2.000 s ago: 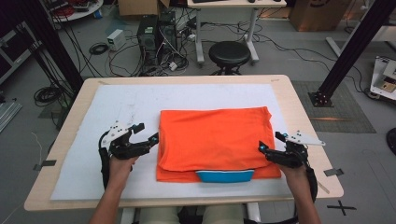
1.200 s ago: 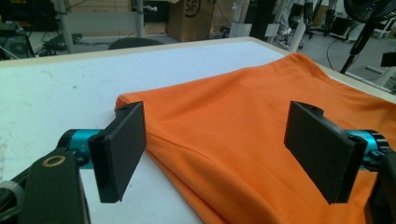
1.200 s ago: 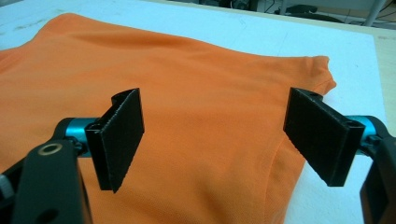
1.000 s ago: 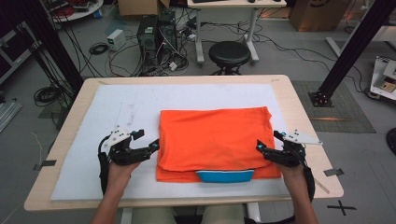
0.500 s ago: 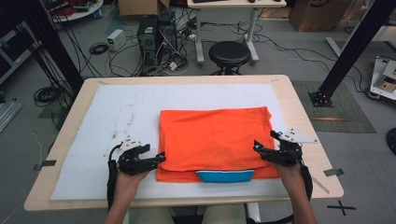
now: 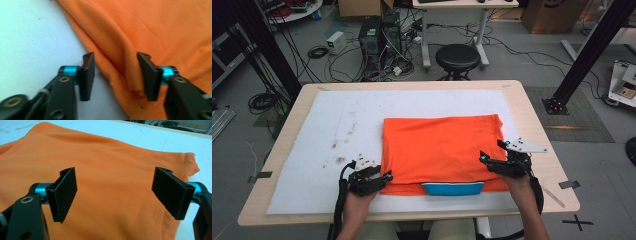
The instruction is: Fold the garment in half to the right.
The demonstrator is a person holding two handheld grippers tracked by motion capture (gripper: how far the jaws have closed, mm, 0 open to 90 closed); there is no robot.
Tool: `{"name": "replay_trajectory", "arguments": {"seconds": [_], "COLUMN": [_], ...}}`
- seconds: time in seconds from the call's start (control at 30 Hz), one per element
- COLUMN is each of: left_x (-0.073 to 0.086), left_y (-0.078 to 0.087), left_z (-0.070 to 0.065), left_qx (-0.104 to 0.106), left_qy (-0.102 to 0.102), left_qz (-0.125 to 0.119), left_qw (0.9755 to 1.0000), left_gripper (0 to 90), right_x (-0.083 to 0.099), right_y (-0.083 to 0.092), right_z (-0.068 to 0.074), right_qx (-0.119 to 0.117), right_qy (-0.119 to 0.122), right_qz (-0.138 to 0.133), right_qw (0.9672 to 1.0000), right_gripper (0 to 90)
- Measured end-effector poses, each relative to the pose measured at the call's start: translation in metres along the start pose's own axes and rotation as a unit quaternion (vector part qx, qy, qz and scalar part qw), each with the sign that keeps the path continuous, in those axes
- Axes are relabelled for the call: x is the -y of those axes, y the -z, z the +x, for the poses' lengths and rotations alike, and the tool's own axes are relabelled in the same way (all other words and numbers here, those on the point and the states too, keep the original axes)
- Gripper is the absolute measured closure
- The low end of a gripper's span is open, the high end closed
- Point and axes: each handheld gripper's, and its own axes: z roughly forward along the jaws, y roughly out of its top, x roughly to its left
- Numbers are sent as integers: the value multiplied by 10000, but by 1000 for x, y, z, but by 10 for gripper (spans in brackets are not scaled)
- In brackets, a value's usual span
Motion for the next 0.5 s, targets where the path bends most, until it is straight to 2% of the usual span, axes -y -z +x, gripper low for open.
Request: {"name": "replay_trajectory", "arguments": {"seconds": [0.07, 0.23, 0.3, 0.5], "left_x": [0, 0, 0, 1], "left_y": [0, -1, -1, 1], "left_z": [-1, -1, -2, -1], "left_qx": [8, 217, 206, 315], "left_qy": [-29, 51, -16, 12], "left_qz": [-1, 0, -13, -84], "left_qw": [10000, 9998, 9998, 9995], "left_gripper": [587, 729, 789, 843], "right_x": [-1, -9, -14, -35], "right_y": [-2, -10, -17, -39], "right_z": [1, 4, 7, 16], "right_qx": [-18, -156, -260, -491], "right_qy": [-5, 58, 99, 242], "right_qz": [24, 71, 106, 244], "right_qw": [10000, 9998, 9996, 9982], "right_gripper": [207, 207, 207, 208]}}
